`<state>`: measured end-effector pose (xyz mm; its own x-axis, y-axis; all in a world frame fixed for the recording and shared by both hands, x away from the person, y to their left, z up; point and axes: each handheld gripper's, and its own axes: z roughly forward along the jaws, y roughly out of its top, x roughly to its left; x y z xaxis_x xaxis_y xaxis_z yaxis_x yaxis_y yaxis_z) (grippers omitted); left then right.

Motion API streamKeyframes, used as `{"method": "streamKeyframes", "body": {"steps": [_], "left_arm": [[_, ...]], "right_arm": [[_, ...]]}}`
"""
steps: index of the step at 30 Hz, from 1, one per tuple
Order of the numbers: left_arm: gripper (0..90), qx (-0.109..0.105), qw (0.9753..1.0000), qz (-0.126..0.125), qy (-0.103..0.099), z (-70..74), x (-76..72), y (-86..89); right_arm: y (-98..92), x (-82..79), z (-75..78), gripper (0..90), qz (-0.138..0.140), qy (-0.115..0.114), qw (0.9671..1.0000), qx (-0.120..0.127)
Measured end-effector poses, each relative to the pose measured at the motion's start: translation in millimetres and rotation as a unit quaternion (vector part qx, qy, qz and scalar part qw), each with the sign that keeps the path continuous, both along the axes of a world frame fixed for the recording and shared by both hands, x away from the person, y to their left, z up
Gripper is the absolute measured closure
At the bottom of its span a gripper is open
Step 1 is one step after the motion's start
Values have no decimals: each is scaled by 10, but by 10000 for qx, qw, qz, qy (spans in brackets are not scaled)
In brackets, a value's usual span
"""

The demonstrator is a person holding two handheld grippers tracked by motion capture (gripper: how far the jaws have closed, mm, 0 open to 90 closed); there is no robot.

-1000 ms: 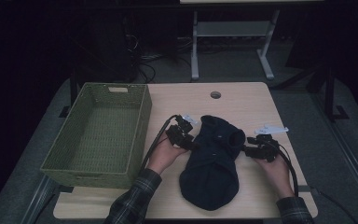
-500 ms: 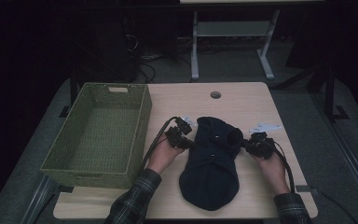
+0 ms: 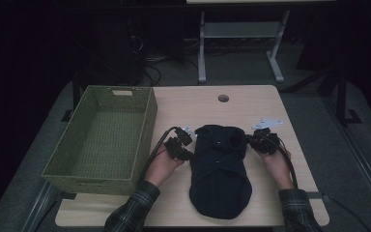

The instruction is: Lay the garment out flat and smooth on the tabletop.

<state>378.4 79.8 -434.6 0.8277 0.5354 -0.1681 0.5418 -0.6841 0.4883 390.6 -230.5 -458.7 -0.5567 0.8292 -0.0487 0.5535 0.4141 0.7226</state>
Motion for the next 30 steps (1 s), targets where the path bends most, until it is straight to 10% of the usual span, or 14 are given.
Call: {"method": "streamKeyframes", "body": {"steps": [9, 21, 30], "left_arm": [[733, -103, 9995, 46, -303, 92, -73, 46], [835, -346, 9975, -219, -579, 166, -263, -52], [897, 112, 9982, -447, -376, -145, -266, -207]], "right_arm": [[-61, -64, 37, 617, -75, -34, 9998, 199], [4, -682, 168, 896, 861, 289, 9942, 574], [194, -763, -43, 900, 1135, 737, 9908, 31]]}}
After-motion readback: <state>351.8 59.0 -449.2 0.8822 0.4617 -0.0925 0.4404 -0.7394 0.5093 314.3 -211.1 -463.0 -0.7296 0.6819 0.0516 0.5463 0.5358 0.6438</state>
